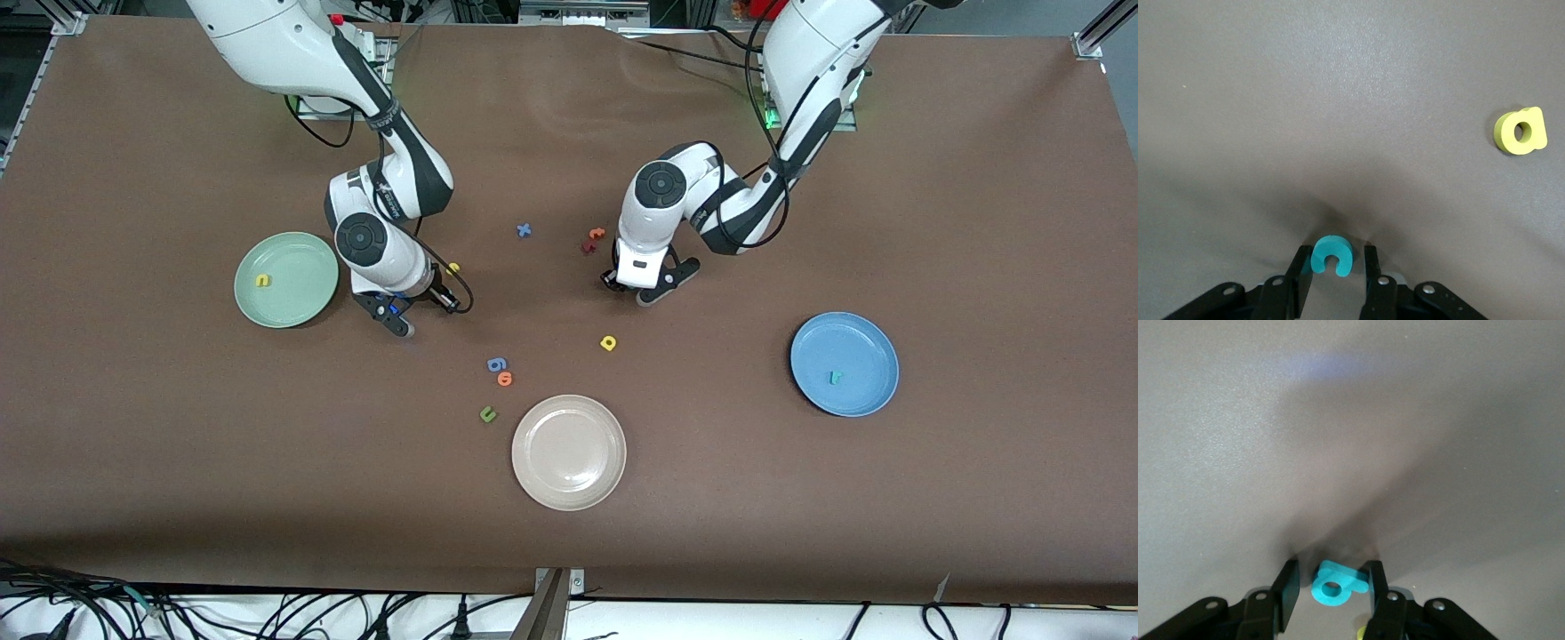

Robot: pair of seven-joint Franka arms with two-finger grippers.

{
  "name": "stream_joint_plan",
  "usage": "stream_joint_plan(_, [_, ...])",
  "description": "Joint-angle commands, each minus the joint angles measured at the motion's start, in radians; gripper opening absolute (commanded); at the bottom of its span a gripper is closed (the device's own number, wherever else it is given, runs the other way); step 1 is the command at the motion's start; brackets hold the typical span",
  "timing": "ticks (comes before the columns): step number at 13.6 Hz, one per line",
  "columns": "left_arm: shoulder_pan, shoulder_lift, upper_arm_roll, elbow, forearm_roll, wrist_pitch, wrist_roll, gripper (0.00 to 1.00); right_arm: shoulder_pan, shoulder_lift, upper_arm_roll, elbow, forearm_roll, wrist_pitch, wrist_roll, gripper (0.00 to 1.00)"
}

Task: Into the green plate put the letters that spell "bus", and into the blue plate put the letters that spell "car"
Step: 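Lower and close the right and left grippers on the a and c, then carry the a to the green plate, the c to the blue plate, release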

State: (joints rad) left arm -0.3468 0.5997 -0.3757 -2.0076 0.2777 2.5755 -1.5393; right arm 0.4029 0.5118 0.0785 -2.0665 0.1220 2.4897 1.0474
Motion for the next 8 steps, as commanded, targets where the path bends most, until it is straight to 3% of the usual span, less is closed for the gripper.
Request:
stream_joint_plan(1, [-0.011, 0.015, 0.009, 0.024, 0.043, -0.003, -0.021, 0.36, -0.004, 0.001, 0.004, -0.015, 0.018, 0.001, -0.012, 0.44])
stream_joint_plan(6, [-0.004, 0.015, 0.009, 0.024, 0.072, -0.006, -0.022, 0.3, -0.003, 0.001, 0.004, -0.015, 0.018, 0.0, -0.012, 0.43])
stream_joint_plan(7, [-0.004, 0.015, 0.009, 0.024, 0.072, -0.008, -0.022, 0.28, -0.003, 0.001, 0.004, -0.015, 0.018, -0.002, -0.012, 0.41])
stream_joint_plan(8, [-0.004, 0.015, 0.009, 0.024, 0.072, -0.008, -0.022, 0.28, -0.003, 0.001, 0.004, -0.015, 0.018, -0.002, -0.012, 0.33])
